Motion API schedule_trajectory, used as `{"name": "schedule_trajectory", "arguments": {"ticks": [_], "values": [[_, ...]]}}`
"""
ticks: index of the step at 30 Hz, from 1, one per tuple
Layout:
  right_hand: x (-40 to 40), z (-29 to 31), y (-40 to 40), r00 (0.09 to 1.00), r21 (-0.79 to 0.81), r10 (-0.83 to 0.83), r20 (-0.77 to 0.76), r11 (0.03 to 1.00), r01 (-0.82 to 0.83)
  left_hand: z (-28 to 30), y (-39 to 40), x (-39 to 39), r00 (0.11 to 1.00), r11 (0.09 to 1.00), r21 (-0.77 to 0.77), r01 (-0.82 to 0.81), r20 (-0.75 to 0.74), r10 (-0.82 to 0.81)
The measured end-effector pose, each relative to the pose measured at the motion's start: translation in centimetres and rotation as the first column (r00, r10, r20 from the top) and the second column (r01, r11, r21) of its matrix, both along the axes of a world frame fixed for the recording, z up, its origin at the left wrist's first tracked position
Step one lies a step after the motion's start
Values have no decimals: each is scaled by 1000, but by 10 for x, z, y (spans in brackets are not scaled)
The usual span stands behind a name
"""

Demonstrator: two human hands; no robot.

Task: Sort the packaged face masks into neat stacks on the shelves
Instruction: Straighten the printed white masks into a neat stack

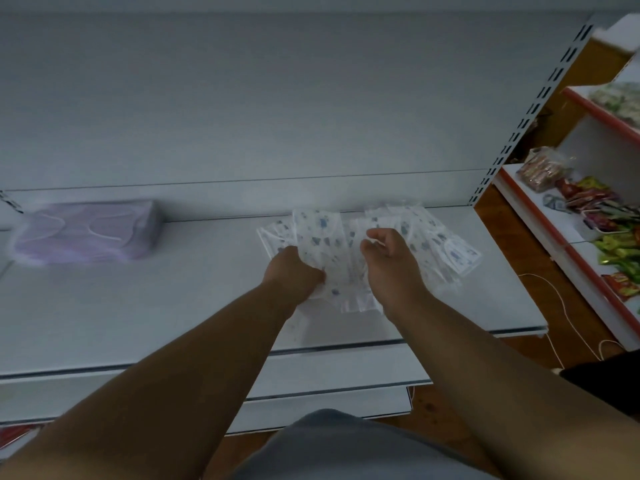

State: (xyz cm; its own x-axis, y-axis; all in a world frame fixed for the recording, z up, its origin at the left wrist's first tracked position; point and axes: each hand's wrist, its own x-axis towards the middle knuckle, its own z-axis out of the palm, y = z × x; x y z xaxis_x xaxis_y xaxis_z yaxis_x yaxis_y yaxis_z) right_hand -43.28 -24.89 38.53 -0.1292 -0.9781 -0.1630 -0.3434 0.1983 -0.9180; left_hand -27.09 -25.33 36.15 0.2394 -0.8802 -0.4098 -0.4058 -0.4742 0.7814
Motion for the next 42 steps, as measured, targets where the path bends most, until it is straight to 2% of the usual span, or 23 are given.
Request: {"name": "schedule_trajectory", "arguments": {"ticks": [2,4,8,10,12,14,16,17,19,21,23,29,32,34,36,37,39,42], "values": [[9,2,1,1000,32,-24,15,999,24,2,0,4,999,999,-6,39,35,-39],[15,5,2,999,61,-44,1,997,43,3,0,8,999,999,-11,49,-4,-49],[22,7,5,994,66,-108,6,992,107,5,8,21,955,996,-95,-4,-297,-25],[28,6,9,993,46,-118,-5,992,119,7,12,33,923,990,-130,-48,-386,-6],[39,2,10,996,89,-88,34,992,84,8,17,46,935,988,-152,-17,-353,-39],[54,-4,8,988,173,-16,153,985,-11,7,21,56,973,991,-130,-19,-232,-12],[68,-10,-1,979,213,40,198,974,-83,6,21,63,996,992,-115,-44,-88,34],[76,-11,-7,987,203,77,145,973,-105,7,20,66,998,992,-110,-54,-36,50],[89,-10,-19,987,137,142,-78,982,-130,11,14,72,998,996,-74,-59,1,59],[98,-7,-30,913,136,219,-344,974,-182,15,5,77,999,999,-23,-43,-16,42],[107,-7,-35,854,174,253,-455,966,-193,19,-1,79,996,998,4,-55,-71,55],[113,-14,-32,927,172,176,-330,977,-125,22,-6,87,954,993,67,-94,-279,110],[111,-9,-36,999,243,3,-53,970,10,21,-4,90,940,993,84,-84,-324,107],[110,-2,-39,965,376,-170,200,923,85,20,-2,88,953,996,54,-69,-292,82],[111,1,-36,902,464,-255,348,883,71,21,0,89,949,997,15,-73,-307,74],[112,-1,-36,902,461,-244,358,885,56,22,1,92,937,997,-11,-77,-342,69],[114,-9,-34,942,428,-182,283,903,46,20,3,101,902,994,-77,-76,-431,36],[115,-11,-27,974,366,-58,220,930,-27,19,10,118,885,985,-165,-47,-465,-35]]}}
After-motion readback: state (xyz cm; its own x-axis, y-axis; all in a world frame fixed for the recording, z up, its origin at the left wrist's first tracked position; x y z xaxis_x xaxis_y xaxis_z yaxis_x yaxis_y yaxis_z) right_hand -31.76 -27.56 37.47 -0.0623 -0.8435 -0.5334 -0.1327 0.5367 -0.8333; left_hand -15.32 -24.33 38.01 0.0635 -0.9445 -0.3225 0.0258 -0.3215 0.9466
